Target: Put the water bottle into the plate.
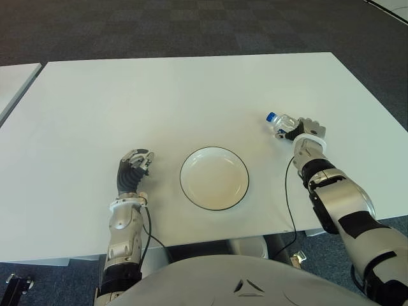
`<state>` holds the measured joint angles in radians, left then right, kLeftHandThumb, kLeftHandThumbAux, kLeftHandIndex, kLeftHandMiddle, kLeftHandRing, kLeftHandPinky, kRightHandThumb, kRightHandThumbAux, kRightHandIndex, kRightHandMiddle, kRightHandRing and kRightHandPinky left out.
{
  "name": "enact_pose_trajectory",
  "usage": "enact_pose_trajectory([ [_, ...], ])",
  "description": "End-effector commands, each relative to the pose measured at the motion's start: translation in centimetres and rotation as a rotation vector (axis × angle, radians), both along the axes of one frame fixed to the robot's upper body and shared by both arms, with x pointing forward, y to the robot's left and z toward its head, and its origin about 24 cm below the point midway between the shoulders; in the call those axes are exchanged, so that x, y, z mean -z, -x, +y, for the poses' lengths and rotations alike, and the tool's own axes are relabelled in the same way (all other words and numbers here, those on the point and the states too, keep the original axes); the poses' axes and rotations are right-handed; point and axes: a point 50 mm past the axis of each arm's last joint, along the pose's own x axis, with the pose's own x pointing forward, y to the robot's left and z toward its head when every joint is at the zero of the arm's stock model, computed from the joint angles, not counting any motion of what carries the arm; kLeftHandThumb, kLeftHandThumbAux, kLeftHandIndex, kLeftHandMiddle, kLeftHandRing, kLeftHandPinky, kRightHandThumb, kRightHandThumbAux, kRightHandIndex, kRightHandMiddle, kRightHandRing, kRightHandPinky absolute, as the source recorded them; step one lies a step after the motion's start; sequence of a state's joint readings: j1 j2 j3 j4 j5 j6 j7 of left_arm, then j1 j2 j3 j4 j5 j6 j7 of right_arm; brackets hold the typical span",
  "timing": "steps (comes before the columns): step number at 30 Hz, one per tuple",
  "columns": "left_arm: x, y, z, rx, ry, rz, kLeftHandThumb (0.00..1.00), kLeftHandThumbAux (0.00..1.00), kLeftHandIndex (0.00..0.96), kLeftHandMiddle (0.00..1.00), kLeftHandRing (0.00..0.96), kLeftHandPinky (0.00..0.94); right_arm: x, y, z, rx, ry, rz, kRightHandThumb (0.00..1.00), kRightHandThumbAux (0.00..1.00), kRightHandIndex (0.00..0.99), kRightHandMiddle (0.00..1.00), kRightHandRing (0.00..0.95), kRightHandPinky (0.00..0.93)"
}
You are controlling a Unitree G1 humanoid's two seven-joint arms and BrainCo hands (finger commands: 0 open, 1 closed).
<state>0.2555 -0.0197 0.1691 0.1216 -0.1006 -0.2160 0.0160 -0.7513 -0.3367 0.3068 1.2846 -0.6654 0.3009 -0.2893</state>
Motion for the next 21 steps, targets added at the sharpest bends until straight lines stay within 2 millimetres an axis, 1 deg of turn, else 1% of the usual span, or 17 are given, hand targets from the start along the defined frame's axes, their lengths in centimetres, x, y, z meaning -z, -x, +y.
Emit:
enact_pose_trajectory([
  [1,0.22,0.22,0.05,-0.022,0.009,0.01,0.702,0.72,0.435,0.764,0.752,0.744,6.65,5.06,1.87,0.086,-0.211,0.202,0.703,0.694,0.428,0.34,0.26,0.31],
  [2,0.22,0.22,0.06,-0.023,0.011,0.01,0.702,0.72,0.435,0.763,0.751,0.743,6.72,5.11,1.96,0.091,-0.222,0.195,0.705,0.699,0.431,0.377,0.304,0.352],
  [3,0.21,0.21,0.07,-0.024,0.013,0.009,0.702,0.72,0.435,0.763,0.75,0.743,6.8,5.17,2.06,0.096,-0.233,0.189,0.706,0.701,0.432,0.389,0.319,0.368],
  [6,0.19,0.26,0.09,-0.022,0.011,0.006,0.702,0.72,0.435,0.763,0.75,0.745,6.92,5.25,2.18,0.104,-0.254,0.177,0.708,0.708,0.436,0.467,0.415,0.463],
  [9,0.19,0.27,0.12,-0.02,0.009,0.005,0.702,0.72,0.435,0.764,0.752,0.747,7.05,5.35,2.23,0.105,-0.27,0.176,0.708,0.71,0.437,0.516,0.467,0.509],
  [11,0.2,0.27,0.14,-0.021,0.009,0.005,0.702,0.72,0.435,0.765,0.754,0.748,7.09,5.37,2.22,0.106,-0.28,0.177,0.707,0.713,0.437,0.567,0.519,0.549],
  [13,0.19,0.28,0.16,-0.023,0.007,0.006,0.702,0.72,0.435,0.766,0.755,0.751,7.0,5.25,2.25,0.112,-0.297,0.174,0.706,0.714,0.437,0.59,0.545,0.57],
  [15,0.15,0.31,0.19,-0.026,0.004,0.006,0.703,0.72,0.435,0.766,0.756,0.755,6.74,4.93,2.3,0.123,-0.318,0.165,0.702,0.718,0.437,0.63,0.603,0.63],
  [17,0.14,0.32,0.21,-0.027,0.003,0.006,0.703,0.721,0.435,0.765,0.757,0.756,6.59,4.76,2.36,0.126,-0.324,0.16,0.701,0.72,0.437,0.646,0.626,0.658],
  [18,0.13,0.32,0.22,-0.027,0.002,0.007,0.703,0.721,0.435,0.765,0.757,0.755,6.54,4.69,2.39,0.127,-0.326,0.158,0.7,0.721,0.437,0.669,0.653,0.693],
  [21,0.09,0.3,0.23,-0.027,-0.001,0.006,0.703,0.721,0.435,0.764,0.757,0.755,6.5,4.64,2.45,0.129,-0.333,0.154,0.698,0.722,0.438,0.708,0.696,0.744],
])
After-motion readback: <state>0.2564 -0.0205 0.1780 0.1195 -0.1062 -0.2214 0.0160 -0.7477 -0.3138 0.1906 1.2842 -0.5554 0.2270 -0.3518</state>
